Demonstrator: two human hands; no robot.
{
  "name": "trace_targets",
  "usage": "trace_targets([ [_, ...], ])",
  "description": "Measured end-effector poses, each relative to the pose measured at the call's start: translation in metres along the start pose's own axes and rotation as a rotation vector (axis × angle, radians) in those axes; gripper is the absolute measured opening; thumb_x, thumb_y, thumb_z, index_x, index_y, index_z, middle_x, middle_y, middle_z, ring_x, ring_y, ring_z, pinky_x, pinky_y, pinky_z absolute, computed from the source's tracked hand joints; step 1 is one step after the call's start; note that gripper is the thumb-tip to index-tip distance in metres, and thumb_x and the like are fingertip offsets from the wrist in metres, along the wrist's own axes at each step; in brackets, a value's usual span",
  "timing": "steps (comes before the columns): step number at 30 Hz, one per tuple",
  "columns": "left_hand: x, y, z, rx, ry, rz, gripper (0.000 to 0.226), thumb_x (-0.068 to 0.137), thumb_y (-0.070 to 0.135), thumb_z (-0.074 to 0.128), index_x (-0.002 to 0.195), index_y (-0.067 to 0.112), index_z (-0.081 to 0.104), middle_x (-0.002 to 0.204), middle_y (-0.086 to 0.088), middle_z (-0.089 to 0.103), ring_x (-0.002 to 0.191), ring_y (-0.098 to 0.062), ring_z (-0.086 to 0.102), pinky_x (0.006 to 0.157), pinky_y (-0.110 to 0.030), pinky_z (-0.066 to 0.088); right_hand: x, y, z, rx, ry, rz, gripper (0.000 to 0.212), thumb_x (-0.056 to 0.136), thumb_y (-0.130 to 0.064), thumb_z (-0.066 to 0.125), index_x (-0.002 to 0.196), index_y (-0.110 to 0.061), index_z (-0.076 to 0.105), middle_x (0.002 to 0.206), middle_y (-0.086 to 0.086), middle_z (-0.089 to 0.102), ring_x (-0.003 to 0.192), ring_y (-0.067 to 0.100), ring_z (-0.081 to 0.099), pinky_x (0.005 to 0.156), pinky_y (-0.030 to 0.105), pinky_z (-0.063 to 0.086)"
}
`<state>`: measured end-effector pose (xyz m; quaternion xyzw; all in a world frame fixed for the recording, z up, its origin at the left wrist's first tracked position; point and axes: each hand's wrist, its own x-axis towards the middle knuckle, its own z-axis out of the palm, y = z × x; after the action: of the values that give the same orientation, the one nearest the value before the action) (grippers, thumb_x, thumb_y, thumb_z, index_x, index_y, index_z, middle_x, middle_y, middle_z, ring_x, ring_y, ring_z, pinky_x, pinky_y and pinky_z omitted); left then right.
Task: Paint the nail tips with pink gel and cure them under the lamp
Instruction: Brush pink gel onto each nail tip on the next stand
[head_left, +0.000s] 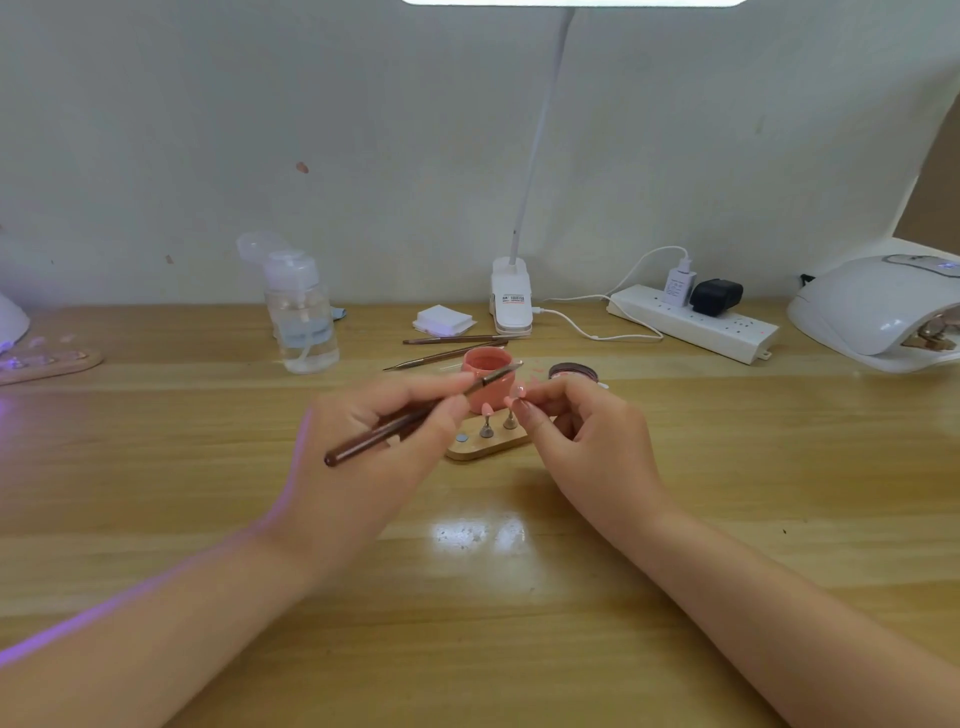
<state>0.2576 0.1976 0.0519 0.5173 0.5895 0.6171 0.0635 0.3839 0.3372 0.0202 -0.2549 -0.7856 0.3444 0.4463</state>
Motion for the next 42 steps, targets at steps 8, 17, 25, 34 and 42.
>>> trace_targets([
  [8, -0.0080, -0.0044, -0.0001, 0.113, -0.054, 0.124, 0.020, 0.085, 0.036, 0.058, 0.100, 0.037, 0.070, 0.085, 0.004, 0.074, 0.080, -0.015, 0.068, 0.070, -0.029, 0.053, 0.0000, 0.0001, -0.0012, -0.023, 0.003, -0.012, 0.004, 0.088, -0.014, 0.069, 0.088, -0.018, 0.071, 0.069, -0.011, 0.064, 0.055, 0.003, 0.049, 0.053, 0.018, 0.039],
  [17, -0.0103, -0.0055, -0.0001, 0.133, -0.032, 0.146, 0.017, 0.088, 0.033, 0.055, 0.100, 0.036, 0.067, 0.086, 0.013, 0.072, 0.074, -0.002, 0.064, 0.064, -0.007, 0.043, -0.0003, -0.0009, -0.0017, -0.029, 0.009, -0.011, 0.007, 0.088, -0.015, 0.069, 0.085, -0.022, 0.069, 0.068, -0.013, 0.064, 0.056, 0.003, 0.050, 0.054, 0.016, 0.040],
  [25, -0.0099, -0.0071, -0.0010, 0.154, -0.052, 0.154, 0.022, 0.088, 0.037, 0.049, 0.100, 0.034, 0.067, 0.087, 0.014, 0.072, 0.079, -0.004, 0.066, 0.065, -0.013, 0.047, -0.0002, -0.0014, -0.0012, 0.004, 0.018, -0.003, 0.008, 0.087, -0.014, 0.069, 0.084, -0.021, 0.068, 0.072, -0.009, 0.067, 0.061, 0.014, 0.056, 0.060, 0.031, 0.048],
  [34, -0.0097, -0.0080, 0.0012, 0.127, -0.041, 0.160, 0.020, 0.089, 0.037, 0.050, 0.103, 0.037, 0.066, 0.087, 0.011, 0.071, 0.076, -0.008, 0.065, 0.065, -0.015, 0.047, -0.0003, 0.0000, -0.0007, -0.001, 0.015, -0.019, 0.007, 0.088, -0.015, 0.069, 0.086, -0.021, 0.069, 0.071, -0.010, 0.066, 0.056, 0.005, 0.051, 0.055, 0.018, 0.042],
  [42, -0.0099, -0.0074, 0.0017, 0.141, -0.049, 0.148, 0.022, 0.088, 0.039, 0.049, 0.102, 0.037, 0.066, 0.091, 0.015, 0.072, 0.082, -0.005, 0.065, 0.069, -0.012, 0.046, -0.0008, -0.0009, -0.0022, 0.012, 0.004, -0.027, 0.004, 0.088, -0.013, 0.069, 0.089, -0.017, 0.070, 0.074, -0.009, 0.067, 0.057, 0.005, 0.051, 0.057, 0.021, 0.044],
])
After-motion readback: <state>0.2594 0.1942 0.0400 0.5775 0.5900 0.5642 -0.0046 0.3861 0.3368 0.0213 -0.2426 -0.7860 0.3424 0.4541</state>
